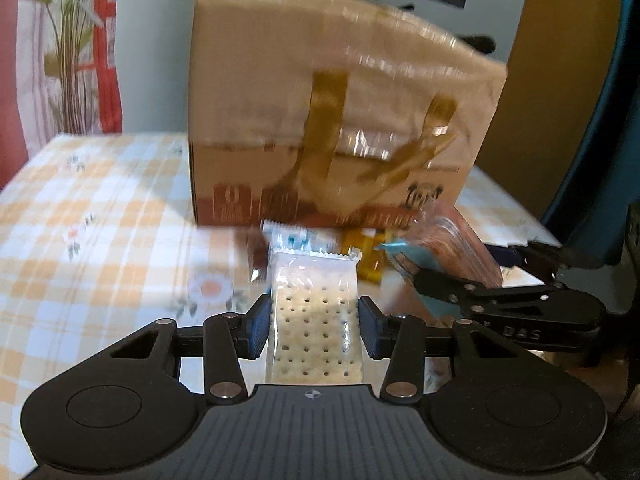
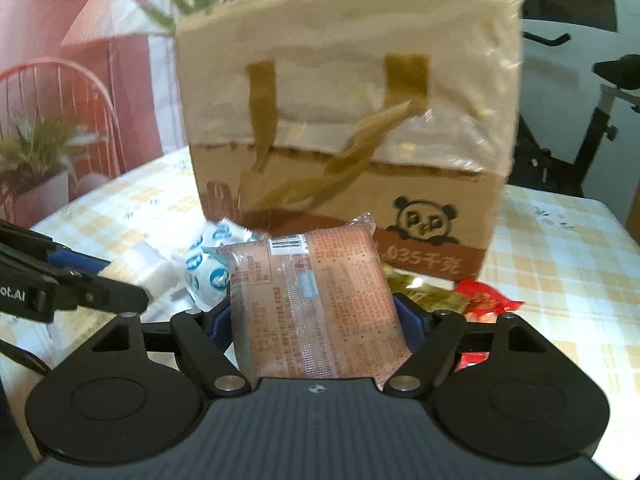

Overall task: Organize snacks
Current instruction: 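Carry both snacks over the box and release them inside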

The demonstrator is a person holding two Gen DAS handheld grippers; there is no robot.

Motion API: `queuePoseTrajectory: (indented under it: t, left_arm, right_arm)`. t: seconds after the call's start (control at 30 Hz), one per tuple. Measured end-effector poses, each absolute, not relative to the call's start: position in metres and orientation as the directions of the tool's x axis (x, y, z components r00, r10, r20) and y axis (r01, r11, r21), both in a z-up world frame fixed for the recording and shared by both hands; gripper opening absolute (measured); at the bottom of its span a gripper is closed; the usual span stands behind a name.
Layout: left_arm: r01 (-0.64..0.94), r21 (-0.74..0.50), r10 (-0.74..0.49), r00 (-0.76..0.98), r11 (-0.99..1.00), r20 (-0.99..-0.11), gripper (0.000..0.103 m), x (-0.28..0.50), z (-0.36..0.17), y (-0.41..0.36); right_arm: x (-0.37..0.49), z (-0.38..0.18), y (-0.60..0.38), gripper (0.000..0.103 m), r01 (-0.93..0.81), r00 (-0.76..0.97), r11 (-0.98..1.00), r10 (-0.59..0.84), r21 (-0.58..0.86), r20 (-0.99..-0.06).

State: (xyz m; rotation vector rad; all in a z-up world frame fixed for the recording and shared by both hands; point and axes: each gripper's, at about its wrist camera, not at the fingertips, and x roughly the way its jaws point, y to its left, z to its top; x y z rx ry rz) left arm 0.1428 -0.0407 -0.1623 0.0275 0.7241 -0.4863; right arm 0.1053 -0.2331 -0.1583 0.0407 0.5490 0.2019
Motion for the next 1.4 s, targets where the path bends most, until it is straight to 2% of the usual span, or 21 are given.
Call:
queuePoseTrajectory:
  t: [0.13,0.33,0.67,0.77,1.0,1.33,1.4]
  left_arm:
    - [0.438,-0.164,-0.44,0.662,0.884,-0.606,0.048,0.146,-0.145,-0.039]
    - [0.484,-0.134,-0.48,0.718,0.865,-0.505,0.048,0.153,-0.1,-0.043]
    - [0.485,-0.16,-0.508,0.781,0.86,-0.363,0.048,0.214,-0.021,-0.055]
    - [0.492,-0.169,-0.518,0.775,0.854,-0.361,0.048,0.236,-0.009,-0.065]
    - [0.489,-0.195,-0.525,0.756,0.85,-0.391,0.048,0.283,-0.006,-0.09]
    - [0.457,-0.226,-0.508,0.728,0.86,-0.461,0.048,0.344,-0.018,-0.109]
    - [0.46,-0.238,-0.516,0.722,0.856,-0.46,0.053,0.347,-0.019,-0.109]
  right_arm:
    - [0.092,-0.14,-0.246,0.079,-0.168,0.85,0.975,0.218,0.147,-0.479]
    - [0.081,-0.103,-0.258,0.079,-0.165,0.891,0.971,0.222,0.174,-0.396]
    - [0.114,-0.002,-0.278,0.078,-0.18,0.956,0.971,0.211,0.16,-0.202]
    - [0.134,0.021,-0.277,0.078,-0.164,0.966,0.981,0.18,0.1,-0.185]
    - [0.195,0.033,-0.278,0.078,-0.121,0.959,0.993,0.115,-0.007,-0.257]
    - [0.26,0.014,-0.283,0.078,-0.101,0.924,0.995,0.094,0.001,-0.372]
    - [0.27,0.011,-0.282,0.079,-0.114,0.914,0.993,0.107,0.004,-0.391]
